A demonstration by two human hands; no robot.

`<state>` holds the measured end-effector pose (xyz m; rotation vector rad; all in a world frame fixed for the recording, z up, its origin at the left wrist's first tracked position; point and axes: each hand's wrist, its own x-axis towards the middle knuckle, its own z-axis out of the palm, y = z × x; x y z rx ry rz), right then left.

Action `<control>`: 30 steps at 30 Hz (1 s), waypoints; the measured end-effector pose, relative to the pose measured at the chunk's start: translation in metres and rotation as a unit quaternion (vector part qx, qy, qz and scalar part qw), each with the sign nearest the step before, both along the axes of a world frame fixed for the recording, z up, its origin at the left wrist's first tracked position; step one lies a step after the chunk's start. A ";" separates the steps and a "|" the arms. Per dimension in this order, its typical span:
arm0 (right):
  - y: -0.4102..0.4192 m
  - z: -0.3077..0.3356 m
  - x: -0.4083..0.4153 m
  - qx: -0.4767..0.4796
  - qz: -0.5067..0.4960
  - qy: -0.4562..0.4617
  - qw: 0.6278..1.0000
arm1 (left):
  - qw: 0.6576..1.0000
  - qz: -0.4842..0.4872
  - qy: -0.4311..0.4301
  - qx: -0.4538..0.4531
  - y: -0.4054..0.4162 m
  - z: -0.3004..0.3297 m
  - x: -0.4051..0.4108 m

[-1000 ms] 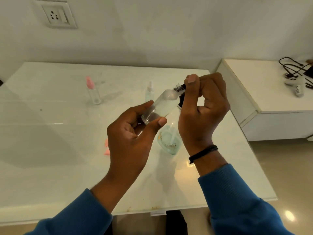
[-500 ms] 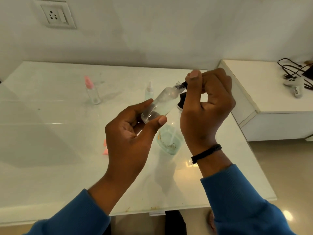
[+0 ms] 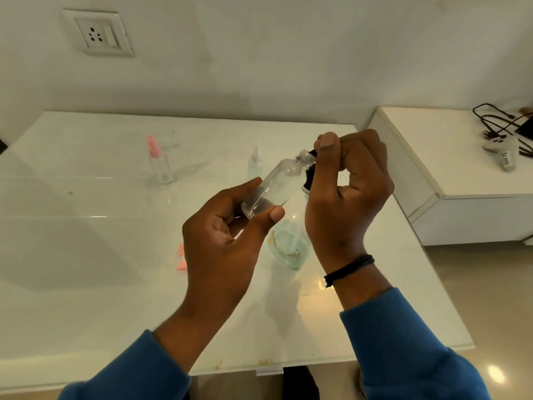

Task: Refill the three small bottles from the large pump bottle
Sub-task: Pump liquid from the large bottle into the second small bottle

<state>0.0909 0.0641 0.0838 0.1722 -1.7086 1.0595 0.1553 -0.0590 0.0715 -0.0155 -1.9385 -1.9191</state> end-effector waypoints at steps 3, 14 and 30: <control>0.000 0.004 0.000 0.000 -0.001 -0.005 1.000 | 1.000 -0.001 -0.002 0.009 -0.001 0.000 0.000; 0.002 0.009 -0.001 0.002 -0.007 0.000 1.000 | 1.000 -0.011 -0.009 0.027 -0.004 0.000 -0.001; 0.006 0.015 0.000 -0.002 -0.019 -0.030 0.999 | 0.996 -0.036 -0.025 0.076 -0.015 0.001 -0.003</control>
